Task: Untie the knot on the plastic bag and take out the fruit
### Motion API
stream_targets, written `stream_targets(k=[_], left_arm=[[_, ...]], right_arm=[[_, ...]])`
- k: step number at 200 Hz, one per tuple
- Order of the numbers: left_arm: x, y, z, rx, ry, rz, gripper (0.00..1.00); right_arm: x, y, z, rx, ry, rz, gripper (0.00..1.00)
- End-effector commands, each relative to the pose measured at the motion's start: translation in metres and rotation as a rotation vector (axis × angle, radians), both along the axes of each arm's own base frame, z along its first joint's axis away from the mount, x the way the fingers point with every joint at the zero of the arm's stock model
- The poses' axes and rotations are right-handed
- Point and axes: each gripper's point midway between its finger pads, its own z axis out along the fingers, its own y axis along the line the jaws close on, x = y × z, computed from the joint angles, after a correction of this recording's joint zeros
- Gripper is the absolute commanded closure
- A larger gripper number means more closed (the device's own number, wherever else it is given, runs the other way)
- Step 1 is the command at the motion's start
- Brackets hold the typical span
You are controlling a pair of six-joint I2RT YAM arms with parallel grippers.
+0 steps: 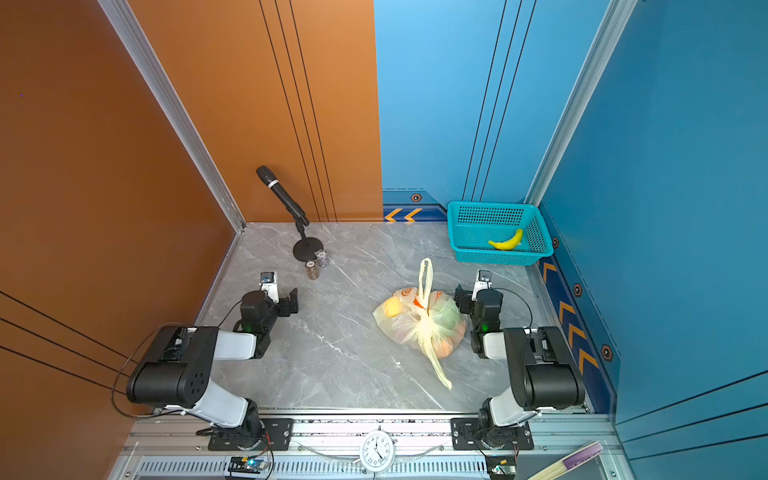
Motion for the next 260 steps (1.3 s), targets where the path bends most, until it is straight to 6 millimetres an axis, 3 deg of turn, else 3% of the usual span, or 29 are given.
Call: stream_targets(k=[1, 159, 218, 260], left_arm=[[0.006, 0.003, 0.008, 0.007, -0.026, 0.014, 0.03], [0.003, 0.003, 0.01, 0.006, -0.031, 0.013, 0.03], [-0.012, 0.011, 0.035, 0.028, -0.091, 0.083, 0.03], [-0.031, 0.016, 0.068, 0.021, -0.092, 0.171, 0.03]], right_arm=[[0.003, -0.003, 0.006, -0.02, -0.004, -0.012, 0.0], [0.001, 0.002, 0.011, -0.039, -0.013, -0.002, 0.0], [-0.021, 0.001, 0.047, -0.011, -0.037, -0.027, 0.0], [-0.048, 0.003, 0.089, 0.095, -0.066, -0.051, 0.0]])
